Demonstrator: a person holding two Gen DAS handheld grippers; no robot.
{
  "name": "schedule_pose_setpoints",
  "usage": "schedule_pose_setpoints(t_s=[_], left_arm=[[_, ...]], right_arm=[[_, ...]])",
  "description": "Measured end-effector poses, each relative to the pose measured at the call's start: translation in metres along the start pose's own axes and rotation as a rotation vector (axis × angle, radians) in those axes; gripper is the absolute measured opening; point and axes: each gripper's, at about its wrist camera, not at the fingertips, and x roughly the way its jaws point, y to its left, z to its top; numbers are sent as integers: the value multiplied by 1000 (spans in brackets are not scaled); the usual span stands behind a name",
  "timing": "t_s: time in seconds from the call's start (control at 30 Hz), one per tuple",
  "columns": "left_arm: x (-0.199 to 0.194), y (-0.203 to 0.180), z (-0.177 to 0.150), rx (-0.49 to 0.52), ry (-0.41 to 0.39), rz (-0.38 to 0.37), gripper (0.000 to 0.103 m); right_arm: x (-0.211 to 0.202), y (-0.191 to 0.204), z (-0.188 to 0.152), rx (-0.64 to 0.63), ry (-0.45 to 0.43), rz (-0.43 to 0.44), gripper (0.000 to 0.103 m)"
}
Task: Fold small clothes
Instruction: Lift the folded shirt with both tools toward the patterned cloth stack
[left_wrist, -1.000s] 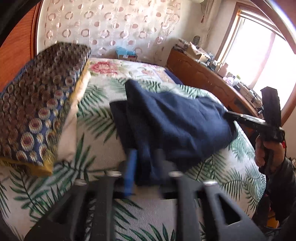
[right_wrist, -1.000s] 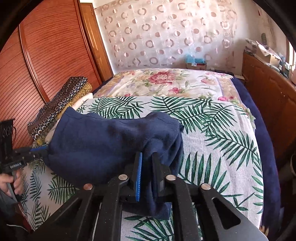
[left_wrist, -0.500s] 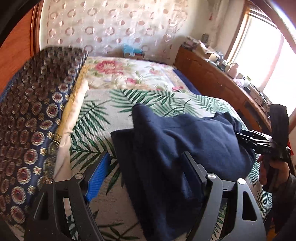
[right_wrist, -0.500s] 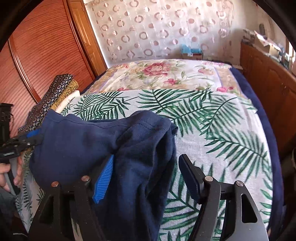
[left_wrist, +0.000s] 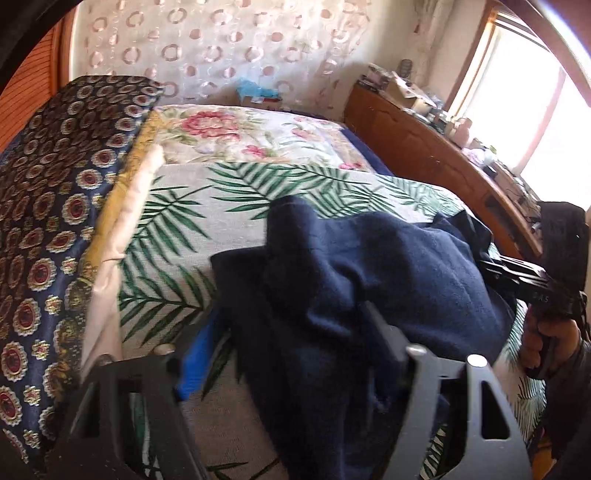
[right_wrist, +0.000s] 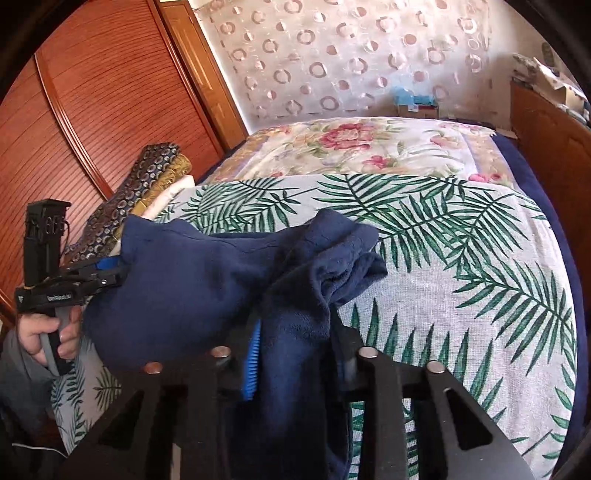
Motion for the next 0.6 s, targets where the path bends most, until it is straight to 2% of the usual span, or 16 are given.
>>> schedule_pose_setpoints(t_s=[0.2, 0.27, 0.37, 0.6], left_arm=[[-5, -5, 3, 34, 5, -18, 34], [-10, -5, 4, 39, -4, -25, 19], [-22, -8, 4, 50, -32, -29, 14], [-78, -18, 2, 47, -172, -67, 12]], right_arm=[[-8, 3, 2, -36, -36, -2, 20], [-13, 4, 3, -40, -55, 2, 19], [-21, 11, 5, -65, -92, 5, 19], [-47, 45, 19, -182, -179, 8, 17]])
